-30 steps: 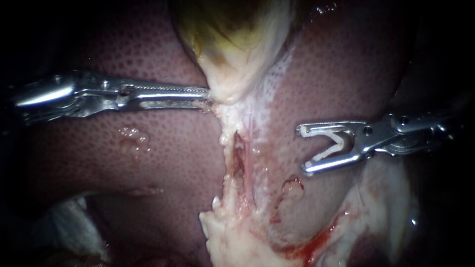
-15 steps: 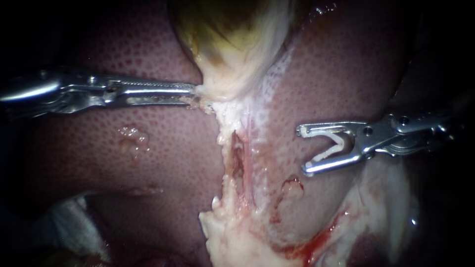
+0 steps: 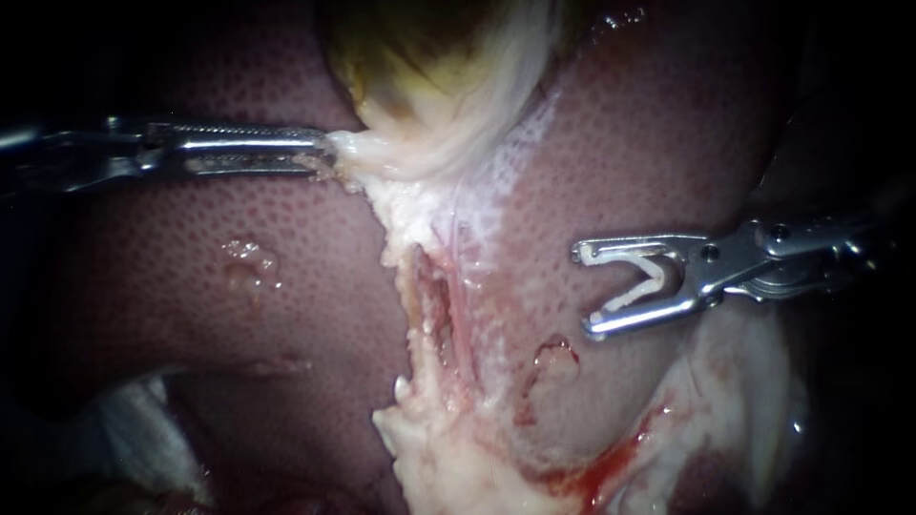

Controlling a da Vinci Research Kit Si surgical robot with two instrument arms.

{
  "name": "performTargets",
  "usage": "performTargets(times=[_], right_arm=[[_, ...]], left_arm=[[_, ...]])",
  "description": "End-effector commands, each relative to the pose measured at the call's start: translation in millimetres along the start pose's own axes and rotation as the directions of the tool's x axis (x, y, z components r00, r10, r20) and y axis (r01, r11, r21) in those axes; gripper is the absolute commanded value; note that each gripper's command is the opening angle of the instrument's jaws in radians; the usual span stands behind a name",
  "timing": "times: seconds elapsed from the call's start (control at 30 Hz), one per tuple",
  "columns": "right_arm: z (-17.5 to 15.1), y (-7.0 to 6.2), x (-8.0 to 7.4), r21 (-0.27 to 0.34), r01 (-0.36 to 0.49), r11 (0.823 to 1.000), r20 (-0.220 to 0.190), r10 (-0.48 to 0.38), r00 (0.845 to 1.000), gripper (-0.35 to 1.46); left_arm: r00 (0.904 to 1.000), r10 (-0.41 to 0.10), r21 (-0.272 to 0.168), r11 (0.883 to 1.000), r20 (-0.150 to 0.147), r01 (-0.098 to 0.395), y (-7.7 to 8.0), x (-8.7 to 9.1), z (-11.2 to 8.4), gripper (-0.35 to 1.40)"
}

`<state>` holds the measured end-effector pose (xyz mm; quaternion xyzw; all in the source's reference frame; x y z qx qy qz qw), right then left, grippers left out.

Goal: Grabbing gallbladder

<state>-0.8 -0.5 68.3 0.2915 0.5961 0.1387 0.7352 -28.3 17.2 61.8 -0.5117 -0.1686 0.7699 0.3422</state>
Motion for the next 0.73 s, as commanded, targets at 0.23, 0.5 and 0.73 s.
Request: performTargets(times=[0.23, 0.5, 0.73], right_arm=[[0.0, 0.0, 0.0, 0.000, 0.000, 1.000, 0.000, 0.000, 1.000, 0.52], [0.0, 0.0, 0.0, 0.000, 0.000, 1.000, 0.000, 0.000, 1.000, 0.52], [0.0, 0.0, 0.0, 0.000, 0.000, 1.000, 0.000, 0.000, 1.000, 0.52]], left_arm=[[0.9998, 0.006, 0.023, 1.000, -0.017, -0.006, -1.1, 0.8, -1.8, -0.35], [0.9998, 0.006, 0.031, 1.000, -0.017, -0.006, -1.0, 0.5, -1.7, -0.35], [0.9998, 0.006, 0.036, 0.999, -0.018, -0.006, -0.9, 0.4, -1.6, -0.35]])
